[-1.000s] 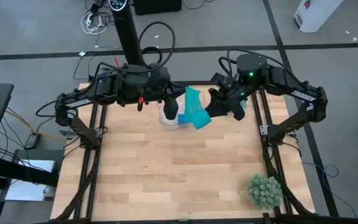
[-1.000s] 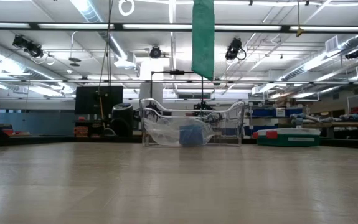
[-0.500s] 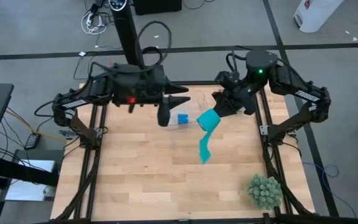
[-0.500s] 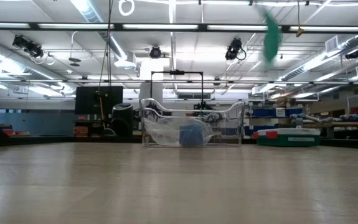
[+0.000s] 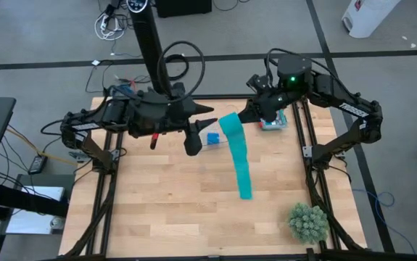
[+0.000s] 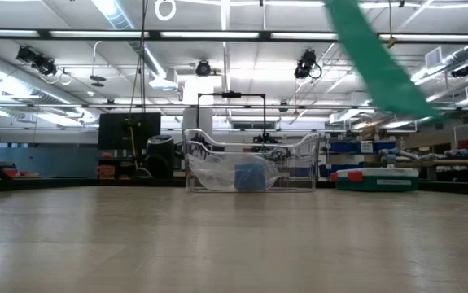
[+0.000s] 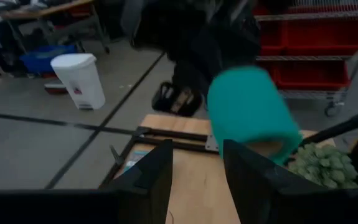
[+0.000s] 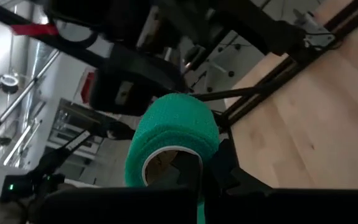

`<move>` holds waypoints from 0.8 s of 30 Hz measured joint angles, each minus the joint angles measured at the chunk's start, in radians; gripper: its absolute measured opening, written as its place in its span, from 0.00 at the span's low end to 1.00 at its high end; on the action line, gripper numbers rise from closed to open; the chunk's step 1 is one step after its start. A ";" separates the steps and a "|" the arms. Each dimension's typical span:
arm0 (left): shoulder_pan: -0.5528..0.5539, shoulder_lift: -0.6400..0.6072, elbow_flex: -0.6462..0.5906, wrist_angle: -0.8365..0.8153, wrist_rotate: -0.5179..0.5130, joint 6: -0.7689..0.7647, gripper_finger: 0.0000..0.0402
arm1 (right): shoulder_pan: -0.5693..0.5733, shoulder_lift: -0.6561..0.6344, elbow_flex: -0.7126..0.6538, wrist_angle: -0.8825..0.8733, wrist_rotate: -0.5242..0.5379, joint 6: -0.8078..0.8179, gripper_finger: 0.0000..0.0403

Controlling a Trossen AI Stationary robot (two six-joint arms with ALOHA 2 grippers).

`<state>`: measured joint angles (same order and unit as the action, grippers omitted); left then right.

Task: Roll bandage
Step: Roll the sky blue bandage

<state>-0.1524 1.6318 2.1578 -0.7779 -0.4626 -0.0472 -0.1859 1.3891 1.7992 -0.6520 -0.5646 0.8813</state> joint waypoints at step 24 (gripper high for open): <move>0.000 -0.010 0.000 -0.079 -0.010 -0.009 0.37 | -0.014 -0.002 -0.046 0.148 0.022 -0.004 0.00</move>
<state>-0.1528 1.6222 2.1578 -0.8570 -0.4723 -0.0563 -0.2001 1.3876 1.7531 -0.5041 -0.5426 0.8776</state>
